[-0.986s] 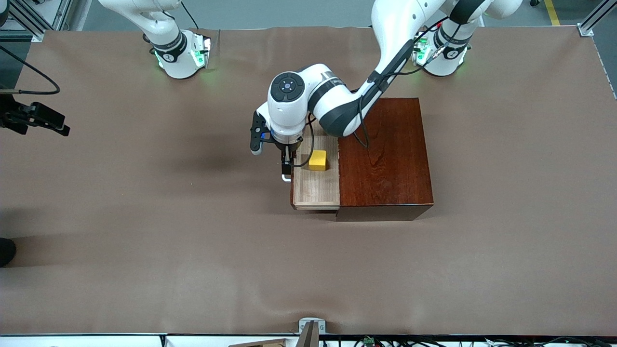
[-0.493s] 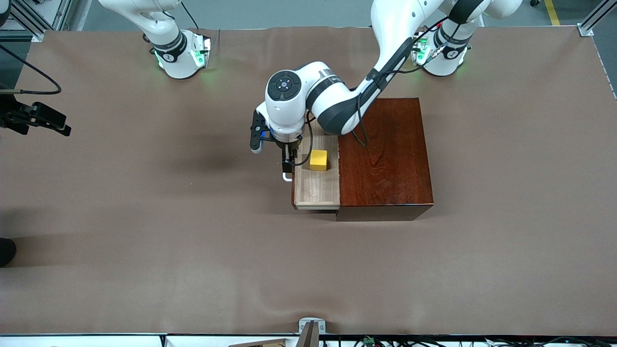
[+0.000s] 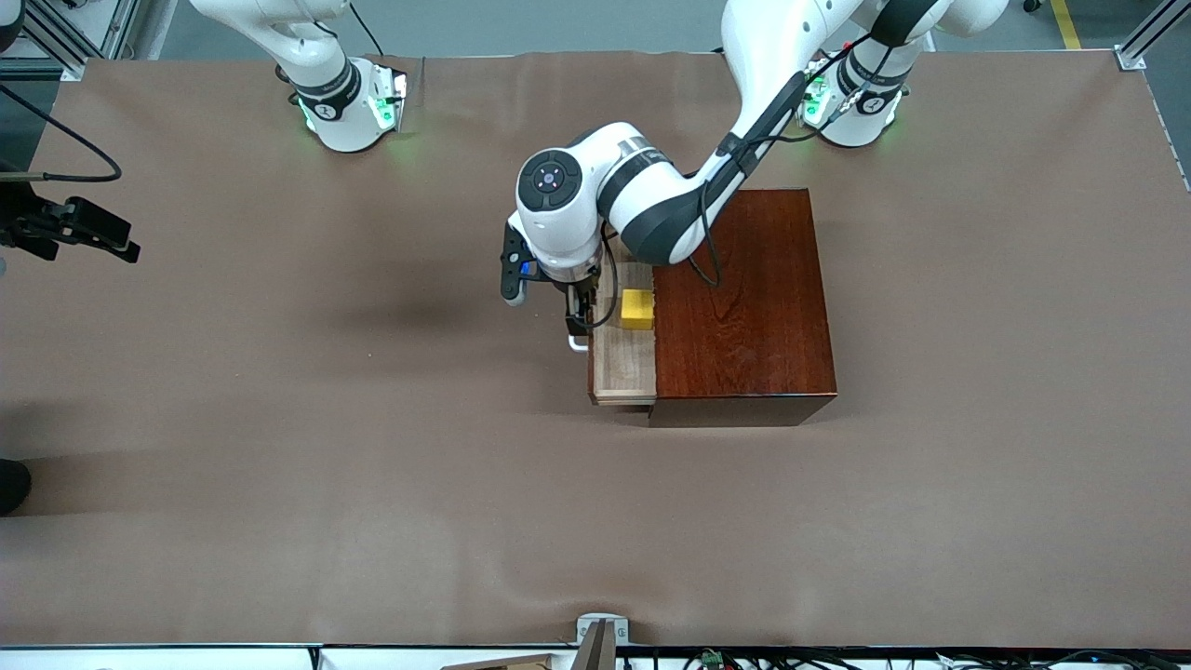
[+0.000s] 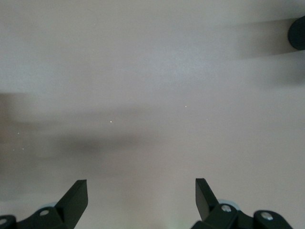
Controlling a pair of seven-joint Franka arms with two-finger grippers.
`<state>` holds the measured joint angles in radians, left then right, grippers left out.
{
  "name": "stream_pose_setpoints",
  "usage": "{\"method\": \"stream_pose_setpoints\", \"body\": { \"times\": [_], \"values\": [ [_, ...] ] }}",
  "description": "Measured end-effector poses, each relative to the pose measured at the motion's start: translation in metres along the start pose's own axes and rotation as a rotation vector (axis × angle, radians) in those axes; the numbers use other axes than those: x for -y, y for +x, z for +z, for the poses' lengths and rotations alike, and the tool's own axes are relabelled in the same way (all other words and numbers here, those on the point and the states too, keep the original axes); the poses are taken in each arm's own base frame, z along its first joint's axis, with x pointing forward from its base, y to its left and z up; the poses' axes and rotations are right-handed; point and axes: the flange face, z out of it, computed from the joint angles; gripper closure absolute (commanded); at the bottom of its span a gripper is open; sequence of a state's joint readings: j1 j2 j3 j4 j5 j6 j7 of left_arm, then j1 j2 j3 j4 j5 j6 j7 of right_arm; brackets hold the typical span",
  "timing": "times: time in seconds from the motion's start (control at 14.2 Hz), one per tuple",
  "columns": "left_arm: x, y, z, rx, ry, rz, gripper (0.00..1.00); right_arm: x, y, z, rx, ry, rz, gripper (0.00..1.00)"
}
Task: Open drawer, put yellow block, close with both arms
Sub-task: 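Push the drawer shut into the box with the left gripper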
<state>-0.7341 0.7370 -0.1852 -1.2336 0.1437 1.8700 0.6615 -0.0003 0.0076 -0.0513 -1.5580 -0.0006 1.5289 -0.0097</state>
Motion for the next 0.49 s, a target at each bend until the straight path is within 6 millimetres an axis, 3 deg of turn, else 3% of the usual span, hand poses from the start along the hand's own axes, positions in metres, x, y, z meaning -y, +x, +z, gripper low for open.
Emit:
{"method": "stream_pose_setpoints", "body": {
  "times": [0.49],
  "values": [
    [0.007, -0.024, 0.002, 0.13, -0.006, -0.008, 0.0, 0.006, 0.0, 0.0, 0.0, 0.0, -0.01, 0.0]
  ]
}}
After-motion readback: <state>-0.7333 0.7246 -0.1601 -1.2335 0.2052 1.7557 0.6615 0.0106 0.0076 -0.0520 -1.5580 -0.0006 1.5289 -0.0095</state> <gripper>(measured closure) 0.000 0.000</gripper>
